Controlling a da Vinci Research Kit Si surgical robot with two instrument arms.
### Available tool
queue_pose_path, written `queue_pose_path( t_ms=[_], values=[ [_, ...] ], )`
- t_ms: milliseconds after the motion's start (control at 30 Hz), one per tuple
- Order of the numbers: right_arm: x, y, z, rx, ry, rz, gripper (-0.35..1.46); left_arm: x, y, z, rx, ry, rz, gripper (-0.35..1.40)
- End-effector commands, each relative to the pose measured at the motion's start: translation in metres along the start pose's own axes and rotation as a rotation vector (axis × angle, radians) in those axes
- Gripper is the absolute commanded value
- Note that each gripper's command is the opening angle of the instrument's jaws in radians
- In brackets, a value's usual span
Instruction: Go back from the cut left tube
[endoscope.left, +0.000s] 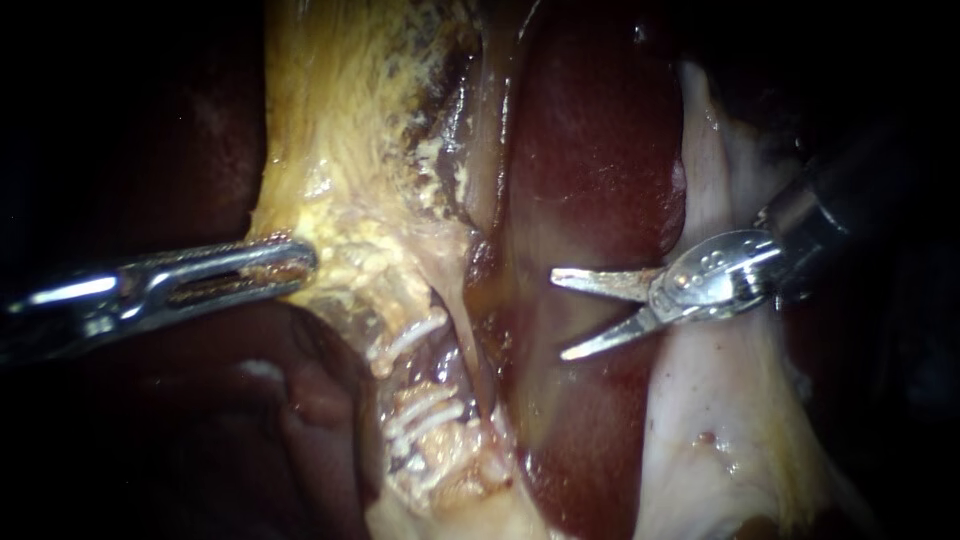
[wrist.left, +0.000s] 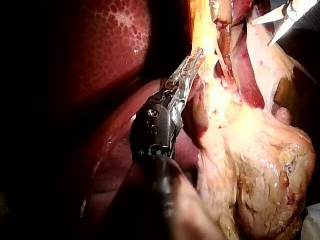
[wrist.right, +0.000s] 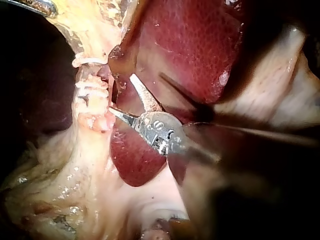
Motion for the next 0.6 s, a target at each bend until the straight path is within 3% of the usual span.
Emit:
queue_pose_path(
  t_ms=[33, 333, 433, 600],
  values=[
    [-0.0001, 0.0, 0.0, -0.001, 0.0, -0.001, 1.43, 0.0001, 0.0002, 0.0005, 0.002, 0.001, 0.001, -0.35],
    [-0.0004, -0.0001, 0.0001, 0.007, 0.004, -0.003, 1.43, 0.0007, 0.0028, 0.0072, 0.026, 0.011, -0.008, -0.35],
    [-0.0004, -0.0002, 0.0002, 0.007, 0.004, -0.004, 1.43, 0.0001, 0.0029, 0.0089, 0.026, 0.01, -0.009, -0.35],
    [-0.0004, -0.0002, 0.0001, 0.01, 0.005, -0.004, 1.43, -0.0013, 0.0021, 0.0106, 0.042, -0.018, -0.015, -0.35]
  ],
)
